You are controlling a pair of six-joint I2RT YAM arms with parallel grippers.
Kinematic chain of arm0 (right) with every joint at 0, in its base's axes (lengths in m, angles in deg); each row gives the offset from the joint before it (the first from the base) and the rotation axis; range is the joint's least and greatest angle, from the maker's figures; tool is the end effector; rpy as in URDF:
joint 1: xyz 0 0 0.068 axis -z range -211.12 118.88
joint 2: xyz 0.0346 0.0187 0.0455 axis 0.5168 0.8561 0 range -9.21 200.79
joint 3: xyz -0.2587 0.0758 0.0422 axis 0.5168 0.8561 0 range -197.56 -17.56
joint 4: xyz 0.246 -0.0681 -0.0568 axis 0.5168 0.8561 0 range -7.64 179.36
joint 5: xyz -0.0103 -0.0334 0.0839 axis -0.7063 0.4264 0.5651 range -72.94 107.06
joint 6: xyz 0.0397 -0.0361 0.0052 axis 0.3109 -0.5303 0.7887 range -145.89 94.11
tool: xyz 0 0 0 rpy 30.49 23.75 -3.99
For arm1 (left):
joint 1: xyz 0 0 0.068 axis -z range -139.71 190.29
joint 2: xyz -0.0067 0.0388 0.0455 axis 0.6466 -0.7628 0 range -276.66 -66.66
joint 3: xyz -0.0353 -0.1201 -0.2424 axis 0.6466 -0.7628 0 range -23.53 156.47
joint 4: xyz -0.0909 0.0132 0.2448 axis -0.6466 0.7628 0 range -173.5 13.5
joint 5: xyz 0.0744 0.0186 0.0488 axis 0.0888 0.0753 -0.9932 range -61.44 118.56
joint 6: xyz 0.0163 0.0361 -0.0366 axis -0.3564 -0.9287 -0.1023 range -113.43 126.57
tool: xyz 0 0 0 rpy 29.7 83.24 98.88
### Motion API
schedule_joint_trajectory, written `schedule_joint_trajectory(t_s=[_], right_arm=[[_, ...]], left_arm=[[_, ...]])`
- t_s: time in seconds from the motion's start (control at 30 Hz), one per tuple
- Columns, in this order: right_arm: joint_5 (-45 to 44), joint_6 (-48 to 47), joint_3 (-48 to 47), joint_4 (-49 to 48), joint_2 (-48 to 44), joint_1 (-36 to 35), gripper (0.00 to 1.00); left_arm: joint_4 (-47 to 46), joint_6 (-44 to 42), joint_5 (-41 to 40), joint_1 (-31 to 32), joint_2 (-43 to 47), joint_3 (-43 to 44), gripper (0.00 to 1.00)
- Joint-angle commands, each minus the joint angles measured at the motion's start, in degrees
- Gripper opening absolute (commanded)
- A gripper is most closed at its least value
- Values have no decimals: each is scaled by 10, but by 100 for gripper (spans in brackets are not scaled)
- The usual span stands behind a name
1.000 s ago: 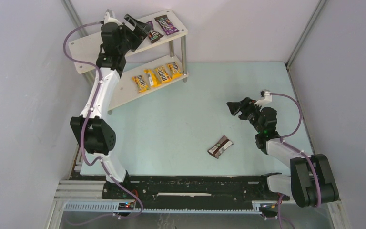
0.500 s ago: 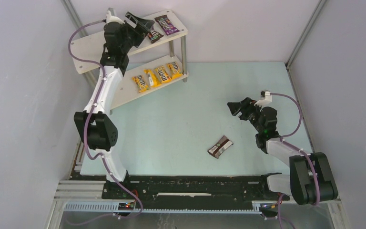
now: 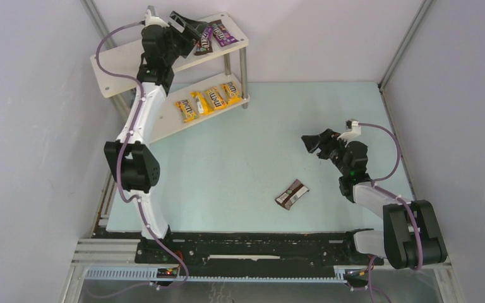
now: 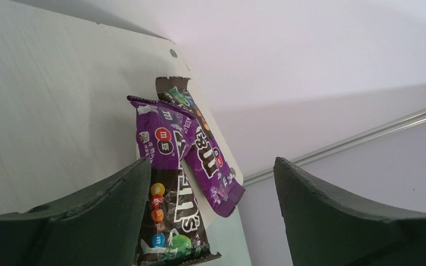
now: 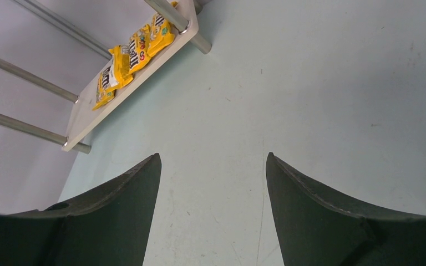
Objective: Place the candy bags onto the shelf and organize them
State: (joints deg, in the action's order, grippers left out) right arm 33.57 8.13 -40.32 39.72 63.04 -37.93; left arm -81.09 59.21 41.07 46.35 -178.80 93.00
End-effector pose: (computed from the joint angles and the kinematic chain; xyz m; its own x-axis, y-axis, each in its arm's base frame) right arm 0.2485 0.0399 0.2047 -0.3185 0.5021 -0.8040 -0.2603 0.7693 0.5835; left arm 0.4644 -0.0570 0.4403 -0.2324 -0.7556 -0.6124 0.2205 0.5723 -0.7898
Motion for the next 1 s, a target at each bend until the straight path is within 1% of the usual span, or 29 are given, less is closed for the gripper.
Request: schedule_joint_trajectory(t_s=[0.0, 0.13, 0.33, 0.4, 0.6, 0.8, 0.97], right_arm=[[4, 8, -5, -27, 5, 5, 78], [7, 10, -5, -29, 7, 7, 78], [10, 11, -5, -30, 8, 8, 78], [10, 12, -4, -30, 8, 8, 78], [11, 12, -5, -29, 9, 8, 78], [11, 14, -4, -30, 9, 9, 78], [14, 15, -4, -31, 11, 11, 78]], left_arm=[[31, -2, 13, 10, 3, 1, 87], [21, -29, -26, 15, 49, -51, 89], [-10, -39, -81, 16, 127, -158, 92], [-22, -38, -85, 21, 141, -182, 93], [-22, -24, -43, 33, 113, -162, 92], [-19, -25, -43, 39, 97, -137, 92], [-9, -46, -62, 37, 110, -139, 94]])
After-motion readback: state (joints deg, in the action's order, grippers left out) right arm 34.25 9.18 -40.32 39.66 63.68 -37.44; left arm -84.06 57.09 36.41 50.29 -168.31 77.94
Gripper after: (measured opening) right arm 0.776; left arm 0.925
